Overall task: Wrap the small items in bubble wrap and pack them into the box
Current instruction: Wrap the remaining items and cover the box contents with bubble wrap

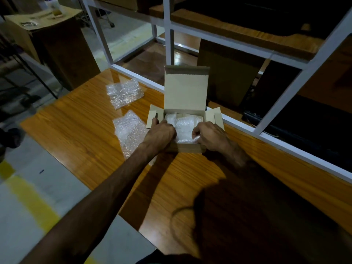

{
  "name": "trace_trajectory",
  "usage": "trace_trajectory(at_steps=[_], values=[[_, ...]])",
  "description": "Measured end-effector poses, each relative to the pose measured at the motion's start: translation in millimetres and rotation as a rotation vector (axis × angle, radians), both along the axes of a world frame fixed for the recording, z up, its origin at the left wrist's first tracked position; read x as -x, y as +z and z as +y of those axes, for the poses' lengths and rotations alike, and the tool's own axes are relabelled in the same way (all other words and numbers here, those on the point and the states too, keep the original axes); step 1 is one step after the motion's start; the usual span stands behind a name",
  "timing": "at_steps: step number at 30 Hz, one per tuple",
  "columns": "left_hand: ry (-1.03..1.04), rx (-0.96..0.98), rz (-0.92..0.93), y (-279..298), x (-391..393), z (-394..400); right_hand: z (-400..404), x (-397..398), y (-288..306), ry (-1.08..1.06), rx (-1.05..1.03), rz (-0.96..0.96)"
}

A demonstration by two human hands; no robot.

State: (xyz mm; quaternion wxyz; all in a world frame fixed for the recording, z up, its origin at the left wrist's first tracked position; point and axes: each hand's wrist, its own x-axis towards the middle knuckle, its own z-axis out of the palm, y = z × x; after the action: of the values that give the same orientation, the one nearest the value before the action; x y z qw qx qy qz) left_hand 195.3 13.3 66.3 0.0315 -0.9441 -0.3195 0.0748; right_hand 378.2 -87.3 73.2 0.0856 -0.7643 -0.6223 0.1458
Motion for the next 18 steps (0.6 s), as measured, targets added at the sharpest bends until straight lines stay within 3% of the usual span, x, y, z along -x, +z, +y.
trace_trajectory(at_steps=[11,18], values=[[-0.081,0.133,0.195,-2,5,6,-2,-6,13,0.223,0.255,-0.181],[-0.052,0.038,0.129,-2,-9,16,1,-11,7,0.159,0.173,-0.133]])
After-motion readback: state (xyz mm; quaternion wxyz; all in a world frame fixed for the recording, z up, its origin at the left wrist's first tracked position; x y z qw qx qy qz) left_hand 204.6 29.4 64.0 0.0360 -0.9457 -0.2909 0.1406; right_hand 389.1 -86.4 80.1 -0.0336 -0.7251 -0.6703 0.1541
